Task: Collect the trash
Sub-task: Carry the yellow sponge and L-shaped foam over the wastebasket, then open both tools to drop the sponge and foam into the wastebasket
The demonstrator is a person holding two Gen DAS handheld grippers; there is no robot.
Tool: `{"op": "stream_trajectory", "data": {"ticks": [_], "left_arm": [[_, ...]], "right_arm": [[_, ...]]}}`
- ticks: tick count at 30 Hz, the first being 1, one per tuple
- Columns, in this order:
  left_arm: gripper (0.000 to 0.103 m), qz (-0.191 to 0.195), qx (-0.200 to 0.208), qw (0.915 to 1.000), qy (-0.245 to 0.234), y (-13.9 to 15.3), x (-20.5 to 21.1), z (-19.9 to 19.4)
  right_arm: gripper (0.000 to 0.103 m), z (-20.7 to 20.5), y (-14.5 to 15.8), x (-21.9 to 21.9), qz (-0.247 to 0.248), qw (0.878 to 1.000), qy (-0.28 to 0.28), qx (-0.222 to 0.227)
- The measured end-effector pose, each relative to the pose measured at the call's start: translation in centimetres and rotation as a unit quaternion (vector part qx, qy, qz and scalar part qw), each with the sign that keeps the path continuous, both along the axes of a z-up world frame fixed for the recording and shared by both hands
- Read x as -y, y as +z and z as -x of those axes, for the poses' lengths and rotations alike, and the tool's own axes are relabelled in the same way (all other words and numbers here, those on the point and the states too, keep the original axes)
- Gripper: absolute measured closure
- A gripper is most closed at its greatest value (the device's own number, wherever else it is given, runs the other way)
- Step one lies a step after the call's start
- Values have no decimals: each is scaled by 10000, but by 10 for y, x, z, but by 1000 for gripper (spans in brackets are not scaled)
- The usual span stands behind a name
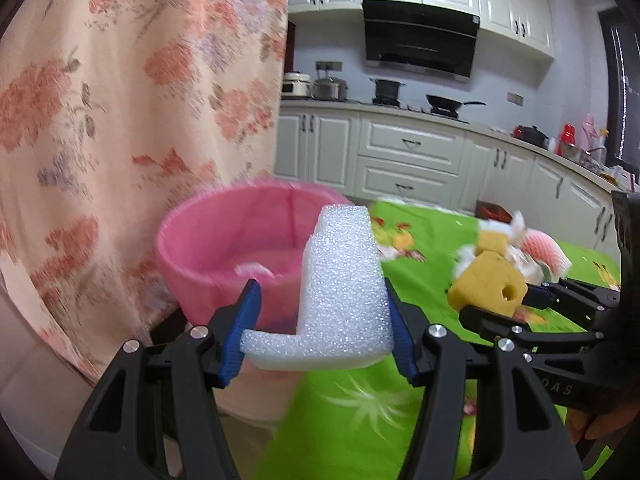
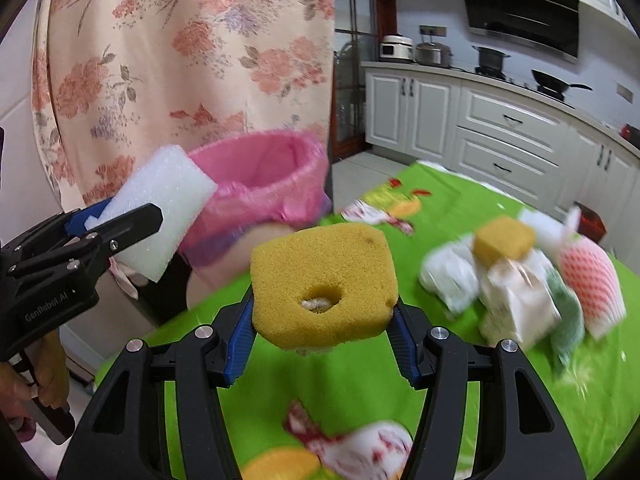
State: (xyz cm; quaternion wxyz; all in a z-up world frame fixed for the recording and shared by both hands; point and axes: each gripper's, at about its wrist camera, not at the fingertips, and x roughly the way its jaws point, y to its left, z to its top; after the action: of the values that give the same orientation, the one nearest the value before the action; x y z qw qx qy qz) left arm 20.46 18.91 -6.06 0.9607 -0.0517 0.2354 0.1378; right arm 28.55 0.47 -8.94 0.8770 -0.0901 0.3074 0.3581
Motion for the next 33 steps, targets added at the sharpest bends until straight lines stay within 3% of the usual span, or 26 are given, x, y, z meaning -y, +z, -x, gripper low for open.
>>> {"op": "stream_trajectory", "data": {"ticks": [8,18,28,31,33], "left_arm": [[45,-298,13,9994,180,22,-52,-35],[45,-142,-136,9992,350,26,-115,-80],[44,-23,-322,9988,379,16,-142,-100],[34,-5,-317,9985,442,14,-143,-98],[29,74,-229,9984,507,15,-146,-95]], "right_arm": [[46,-34,23,-53,-267,9990,355,76],[45,-79,29,-114,-328,9980,539,-43],[38,-92,19,-141,-447,9965,708,-68],[27,-89,19,-136,-586,9956,729,-12],[27,-88,20,-130,-647,9956,680,23]]}}
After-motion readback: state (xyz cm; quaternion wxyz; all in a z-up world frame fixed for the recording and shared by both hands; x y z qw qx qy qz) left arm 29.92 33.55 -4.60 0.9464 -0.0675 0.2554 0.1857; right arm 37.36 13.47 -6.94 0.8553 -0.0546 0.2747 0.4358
